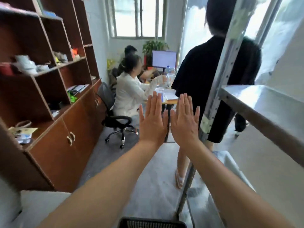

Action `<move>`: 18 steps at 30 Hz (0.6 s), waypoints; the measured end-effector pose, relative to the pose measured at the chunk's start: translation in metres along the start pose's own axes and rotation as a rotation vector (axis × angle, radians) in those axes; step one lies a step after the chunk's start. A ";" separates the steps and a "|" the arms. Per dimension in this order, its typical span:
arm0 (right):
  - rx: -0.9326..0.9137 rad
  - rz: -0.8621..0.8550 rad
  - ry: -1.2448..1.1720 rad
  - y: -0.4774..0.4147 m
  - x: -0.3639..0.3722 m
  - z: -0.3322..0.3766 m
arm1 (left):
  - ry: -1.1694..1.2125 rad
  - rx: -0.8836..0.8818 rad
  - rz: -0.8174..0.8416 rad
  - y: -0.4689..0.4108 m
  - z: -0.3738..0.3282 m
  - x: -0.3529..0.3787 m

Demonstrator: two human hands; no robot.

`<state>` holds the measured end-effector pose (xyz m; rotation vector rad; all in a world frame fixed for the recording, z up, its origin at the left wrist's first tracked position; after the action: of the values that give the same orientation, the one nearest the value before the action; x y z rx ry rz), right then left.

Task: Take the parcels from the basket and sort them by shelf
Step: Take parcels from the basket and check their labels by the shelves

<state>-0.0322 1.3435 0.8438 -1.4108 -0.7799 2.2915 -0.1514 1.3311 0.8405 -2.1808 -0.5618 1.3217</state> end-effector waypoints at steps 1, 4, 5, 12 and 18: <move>0.005 -0.028 0.008 -0.002 -0.018 0.002 | 0.009 0.029 -0.002 -0.003 -0.012 -0.008; 0.029 -0.084 0.054 0.001 -0.061 0.003 | -0.032 0.117 -0.021 -0.005 -0.043 -0.024; 0.034 -0.097 0.080 0.004 -0.072 0.003 | -0.033 0.142 -0.041 -0.006 -0.052 -0.031; 0.143 -0.211 0.287 0.033 -0.143 0.011 | 0.070 0.349 -0.067 0.001 -0.097 -0.080; 0.274 -0.312 0.443 0.093 -0.205 0.017 | 0.143 0.494 0.043 0.035 -0.135 -0.104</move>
<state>0.0451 1.1533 0.9379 -1.4705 -0.4840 1.6906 -0.0735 1.2124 0.9410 -1.8614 -0.1127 1.1636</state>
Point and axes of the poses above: each hand's wrist, its own y-axis away from the middle knuckle, its own x-axis out of the palm, z = x × y, the point moved 8 cm from there along -y, towards the middle knuckle, and after that the axes turned 2 degrees about -x, right-handed, at the moved point
